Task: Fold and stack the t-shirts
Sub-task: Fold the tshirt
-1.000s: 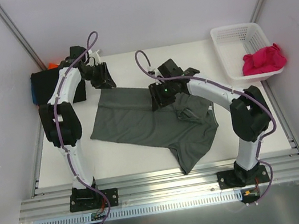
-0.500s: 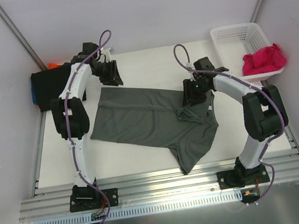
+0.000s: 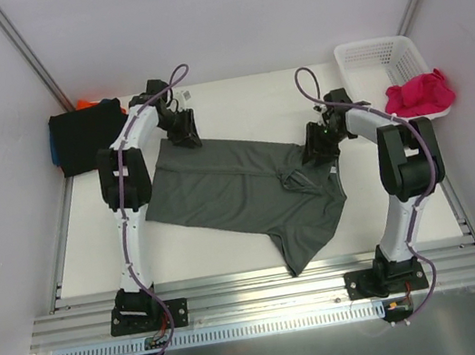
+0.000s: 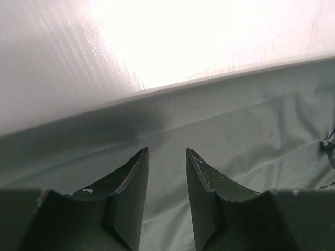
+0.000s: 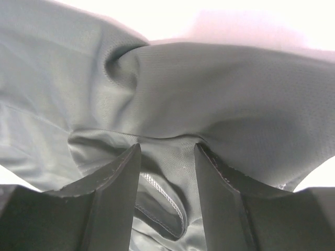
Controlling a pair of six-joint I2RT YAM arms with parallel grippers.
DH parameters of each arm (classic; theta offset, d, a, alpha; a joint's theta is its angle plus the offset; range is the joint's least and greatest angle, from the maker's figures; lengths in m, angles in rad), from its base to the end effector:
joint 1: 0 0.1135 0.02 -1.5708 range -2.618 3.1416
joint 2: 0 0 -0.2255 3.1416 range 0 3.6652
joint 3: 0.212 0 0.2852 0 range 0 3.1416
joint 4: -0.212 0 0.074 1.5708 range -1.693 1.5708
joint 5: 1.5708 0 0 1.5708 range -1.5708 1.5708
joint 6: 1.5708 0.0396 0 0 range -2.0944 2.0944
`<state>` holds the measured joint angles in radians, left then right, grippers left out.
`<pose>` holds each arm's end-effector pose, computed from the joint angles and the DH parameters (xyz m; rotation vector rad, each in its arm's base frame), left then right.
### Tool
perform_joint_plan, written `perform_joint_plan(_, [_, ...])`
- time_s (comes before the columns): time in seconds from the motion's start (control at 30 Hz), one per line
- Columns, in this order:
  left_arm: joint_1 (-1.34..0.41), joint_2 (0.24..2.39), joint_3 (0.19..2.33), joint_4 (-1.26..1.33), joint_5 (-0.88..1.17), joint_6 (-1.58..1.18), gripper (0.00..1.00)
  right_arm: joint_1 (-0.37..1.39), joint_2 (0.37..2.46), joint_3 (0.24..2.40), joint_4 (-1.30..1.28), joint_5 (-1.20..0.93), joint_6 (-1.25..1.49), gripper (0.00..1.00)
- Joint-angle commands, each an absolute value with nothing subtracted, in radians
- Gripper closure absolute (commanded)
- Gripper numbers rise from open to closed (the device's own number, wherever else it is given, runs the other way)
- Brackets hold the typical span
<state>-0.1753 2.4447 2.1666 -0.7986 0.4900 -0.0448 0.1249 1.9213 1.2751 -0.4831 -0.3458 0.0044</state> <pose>0.5178 -0.1106 0.1435 0.3351 2.5992 -0.7225 0.3989 0.0636 0.1047 -0.2662 2.6693 0.5060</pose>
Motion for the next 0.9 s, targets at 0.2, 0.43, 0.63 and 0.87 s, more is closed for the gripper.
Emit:
perform_joint_plan(0.2, [-0.173,2.526,2.316,-0.799,0.476,-0.104,0.61,0.103,2.078,1.509,-0.472,-0.345,0.021,0.49])
perform_joint_plan(0.43, [-0.186,2.562,2.384,-0.749,0.404,-0.127,0.59,0.103,2.186,1.704,-0.465,-0.336,0.022,0.47])
perform_joint_plan(0.63, [-0.19,2.553,2.401,-0.726,0.328,-0.112,0.59,0.104,2.191,1.73,-0.456,-0.337,0.011,0.47])
perform_joint_plan(0.87, [-0.187,2.382,2.234,-0.727,0.389,-0.123,0.59,0.133,2.088,1.672,-0.446,-0.353,0.032,0.47])
